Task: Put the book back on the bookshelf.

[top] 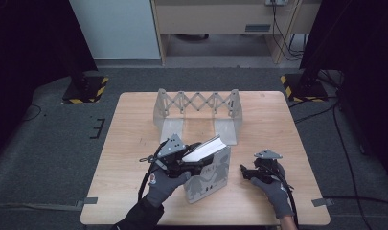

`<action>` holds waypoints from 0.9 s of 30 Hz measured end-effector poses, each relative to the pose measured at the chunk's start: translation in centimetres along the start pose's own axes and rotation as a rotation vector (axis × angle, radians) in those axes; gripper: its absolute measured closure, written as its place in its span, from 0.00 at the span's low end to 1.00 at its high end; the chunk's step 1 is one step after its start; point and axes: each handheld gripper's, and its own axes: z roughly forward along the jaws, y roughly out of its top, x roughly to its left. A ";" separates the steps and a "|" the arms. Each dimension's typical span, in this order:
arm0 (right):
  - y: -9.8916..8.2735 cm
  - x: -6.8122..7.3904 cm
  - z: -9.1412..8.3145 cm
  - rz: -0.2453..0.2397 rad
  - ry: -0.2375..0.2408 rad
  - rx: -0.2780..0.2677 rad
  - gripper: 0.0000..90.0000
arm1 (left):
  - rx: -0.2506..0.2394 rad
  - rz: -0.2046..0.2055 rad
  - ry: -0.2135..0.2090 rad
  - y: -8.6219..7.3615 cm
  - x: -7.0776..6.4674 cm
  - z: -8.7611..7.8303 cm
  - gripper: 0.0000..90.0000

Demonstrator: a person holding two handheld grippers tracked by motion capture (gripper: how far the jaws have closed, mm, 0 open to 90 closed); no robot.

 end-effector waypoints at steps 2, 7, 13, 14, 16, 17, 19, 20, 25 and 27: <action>0.0 0.0 0.0 -0.002 -0.002 -0.001 0.14 | -0.004 -0.017 -0.006 -0.1 0.0 0.0 0.36; 0.0 0.0 0.0 -0.004 -0.002 -0.002 0.14 | 0.017 -0.001 -0.013 -0.1 -0.4 0.0 0.39; 0.0 0.0 0.0 -0.004 -0.003 -0.001 0.13 | 0.051 0.060 0.022 0.0 -1.6 -0.1 0.52; 0.0 0.0 0.0 -0.004 -0.003 -0.001 0.13 | 0.051 0.063 0.026 0.0 -1.7 -0.1 0.53; 0.0 0.0 0.0 -0.004 -0.003 -0.001 0.13 | 0.051 0.061 0.035 0.0 -1.7 -0.1 0.54; 0.0 0.0 0.0 -0.004 -0.003 -0.001 0.13 | 0.050 0.060 0.040 0.0 -1.7 -0.1 0.54; 0.0 0.0 0.0 -0.002 -0.003 0.000 0.13 | 0.049 0.054 0.044 0.1 -1.7 -0.1 0.55; 0.0 0.0 0.0 -0.001 -0.002 0.000 0.13 | 0.046 0.051 0.049 0.1 -1.6 -0.1 0.55; 0.0 0.0 0.1 -0.001 -0.002 0.002 0.13 | 0.033 0.028 0.049 0.1 -0.9 -0.3 0.56; 0.0 0.0 0.1 -0.002 -0.003 0.001 0.12 | 0.028 0.019 0.053 0.2 -0.8 -0.4 0.56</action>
